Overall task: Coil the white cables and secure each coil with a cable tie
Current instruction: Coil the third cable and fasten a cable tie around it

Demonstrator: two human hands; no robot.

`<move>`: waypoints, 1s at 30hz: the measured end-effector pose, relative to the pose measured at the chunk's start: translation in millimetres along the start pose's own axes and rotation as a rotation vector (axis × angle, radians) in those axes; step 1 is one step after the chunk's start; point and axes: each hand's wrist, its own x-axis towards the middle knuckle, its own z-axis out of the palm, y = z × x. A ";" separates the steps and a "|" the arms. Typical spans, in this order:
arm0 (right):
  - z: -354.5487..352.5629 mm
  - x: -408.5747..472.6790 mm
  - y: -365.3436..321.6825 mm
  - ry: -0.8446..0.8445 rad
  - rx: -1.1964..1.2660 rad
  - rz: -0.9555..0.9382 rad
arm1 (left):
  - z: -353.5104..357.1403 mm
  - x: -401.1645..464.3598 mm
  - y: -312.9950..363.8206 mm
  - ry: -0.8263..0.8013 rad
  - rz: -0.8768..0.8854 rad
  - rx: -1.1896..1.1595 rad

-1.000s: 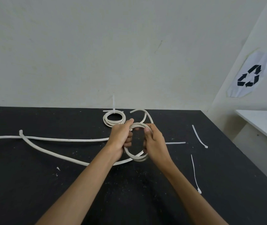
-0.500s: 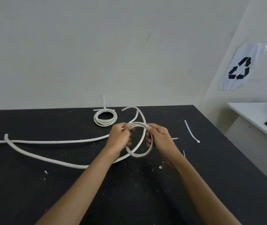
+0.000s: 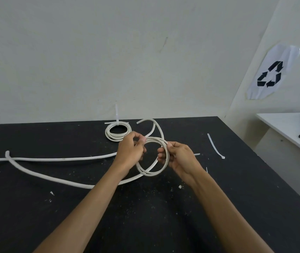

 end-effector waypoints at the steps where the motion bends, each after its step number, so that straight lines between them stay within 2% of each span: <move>1: 1.7 1.1 0.5 0.014 -0.020 0.008 | -0.9 1.0 -2.0 -0.005 -0.038 -0.028; 6: 13.9 5.9 8.3 0.083 0.004 0.036 | -1.8 7.7 -16.9 0.041 -0.240 -0.316; 11: 27.2 10.1 12.4 0.159 0.344 0.078 | -6.2 6.5 -17.9 -0.030 -0.306 -0.423; 14: 33.4 7.7 11.9 0.157 0.469 0.083 | -6.3 4.4 -17.7 -0.054 -0.336 -0.446; 18: 43.7 0.2 12.3 0.048 0.477 0.077 | -8.1 7.3 -16.2 0.153 -0.353 -0.565; 22: 40.9 -8.7 13.8 -0.208 0.301 0.109 | -16.5 15.0 -15.4 0.361 -0.392 -0.656; 25: 35.0 -9.9 12.7 -0.300 0.071 0.133 | -28.2 13.8 -12.4 0.345 -0.318 -0.547; 30: 29.7 -5.4 -1.0 -0.259 0.038 0.174 | -43.1 10.1 -9.8 0.237 -0.087 -0.188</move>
